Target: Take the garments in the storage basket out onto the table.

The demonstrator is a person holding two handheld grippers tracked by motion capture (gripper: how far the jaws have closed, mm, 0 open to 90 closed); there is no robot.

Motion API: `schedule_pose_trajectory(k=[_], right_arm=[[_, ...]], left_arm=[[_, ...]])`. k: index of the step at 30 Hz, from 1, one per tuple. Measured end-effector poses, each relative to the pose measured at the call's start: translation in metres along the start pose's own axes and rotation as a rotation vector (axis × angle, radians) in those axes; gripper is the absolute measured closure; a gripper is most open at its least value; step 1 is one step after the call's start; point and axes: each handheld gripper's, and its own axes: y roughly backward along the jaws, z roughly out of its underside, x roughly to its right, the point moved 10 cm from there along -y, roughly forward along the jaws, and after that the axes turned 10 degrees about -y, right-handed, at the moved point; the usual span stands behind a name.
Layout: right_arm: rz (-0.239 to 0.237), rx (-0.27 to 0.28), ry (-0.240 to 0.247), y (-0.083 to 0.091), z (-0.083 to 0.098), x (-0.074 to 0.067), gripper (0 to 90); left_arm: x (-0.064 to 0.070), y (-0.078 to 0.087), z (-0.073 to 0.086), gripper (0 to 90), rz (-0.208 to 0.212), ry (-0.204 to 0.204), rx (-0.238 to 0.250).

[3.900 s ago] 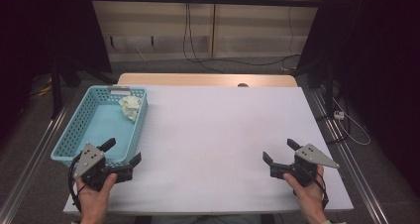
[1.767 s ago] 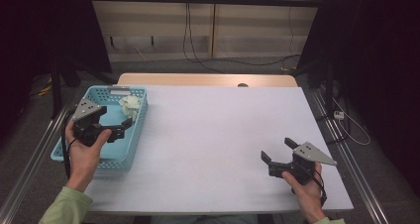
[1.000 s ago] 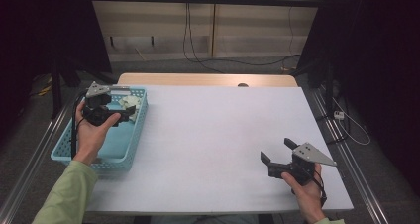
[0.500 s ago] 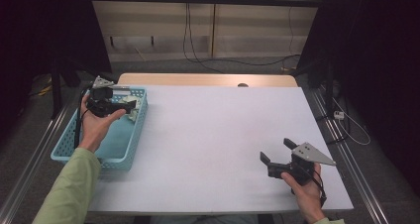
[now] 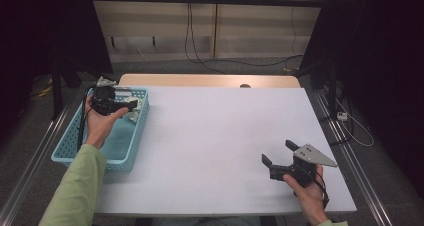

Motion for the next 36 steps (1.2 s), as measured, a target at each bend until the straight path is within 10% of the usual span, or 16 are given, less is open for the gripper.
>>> schedule_pose_trajectory(k=[36], right_arm=[[-0.008, -0.026, 0.010, -0.003, 0.004, -0.003, 2.1]], left_arm=[[0.004, -0.043, 0.034, 12.1, 0.046, 0.017, -0.223]])
